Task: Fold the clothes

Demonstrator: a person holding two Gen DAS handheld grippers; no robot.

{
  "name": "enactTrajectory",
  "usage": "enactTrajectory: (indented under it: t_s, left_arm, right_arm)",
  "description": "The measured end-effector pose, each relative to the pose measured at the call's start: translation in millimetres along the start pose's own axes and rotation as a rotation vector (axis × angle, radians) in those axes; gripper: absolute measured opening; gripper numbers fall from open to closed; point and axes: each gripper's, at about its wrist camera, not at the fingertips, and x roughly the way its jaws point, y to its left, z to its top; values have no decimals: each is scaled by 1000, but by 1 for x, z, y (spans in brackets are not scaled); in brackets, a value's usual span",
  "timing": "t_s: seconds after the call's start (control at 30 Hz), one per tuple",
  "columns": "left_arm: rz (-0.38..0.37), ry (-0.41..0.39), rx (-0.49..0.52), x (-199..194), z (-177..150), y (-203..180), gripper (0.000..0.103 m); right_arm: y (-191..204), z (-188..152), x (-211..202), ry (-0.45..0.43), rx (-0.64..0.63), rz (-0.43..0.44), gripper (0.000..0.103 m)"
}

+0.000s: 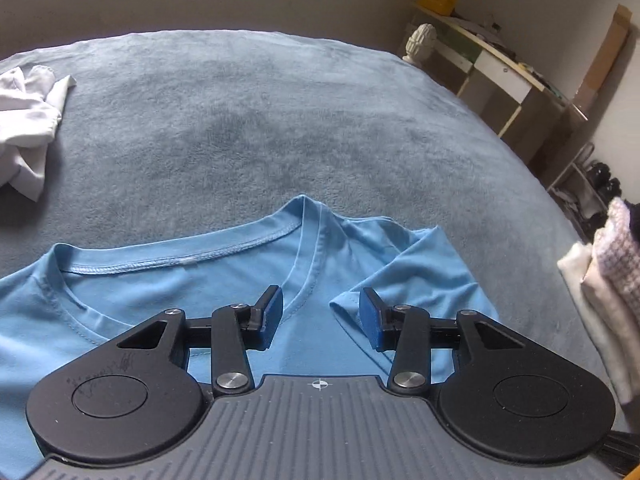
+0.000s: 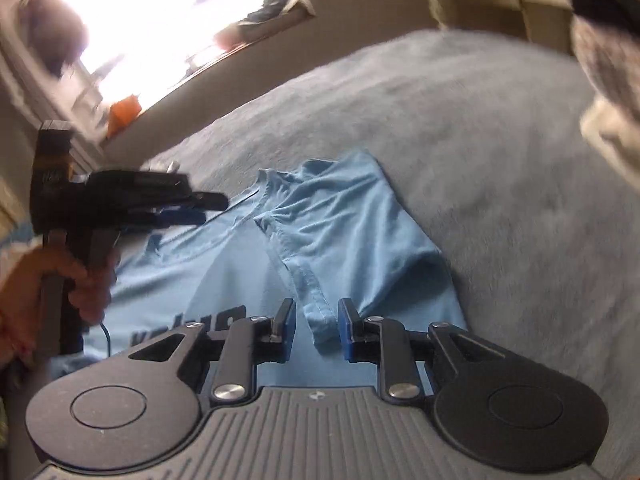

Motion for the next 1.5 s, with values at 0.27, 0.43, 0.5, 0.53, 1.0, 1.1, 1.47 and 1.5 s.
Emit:
enactTrajectory:
  t_s: [0.27,0.43,0.5,0.53,1.0,1.1,1.47,1.5]
  left_arm:
    - [-15,-16,93,26,-7,-17,41]
    - [-4,-12,138,34,-14,-19,36]
    - [-6,-14,150,36,-16,-19,33]
    - [-6,-14,156,37,-17,-19,31]
    - [5,-130,116,9,-22,-15,0]
    - [6,-138,92,2,-23,-12,0]
    - [-86,-77,1,5,-27,10,41]
    - [-98,-72,-6,6,-26,11,47]
  right_arm:
    - [44,-14,40,-18,-432,-116,22]
    - [41,-23,49,-3,-451,-120,7]
    - [37,-24,49,-4,-434,-114,1]
    - [36,-24,48,-9,-427,-113,0]
    - [26,-23,21,-54,-294,-45,0]
    - [25,-21,16,-60,-261,-20,0]
    - [-43,-19,11,27,220,127,18]
    - [-54,-19,10,33,293,132,19]
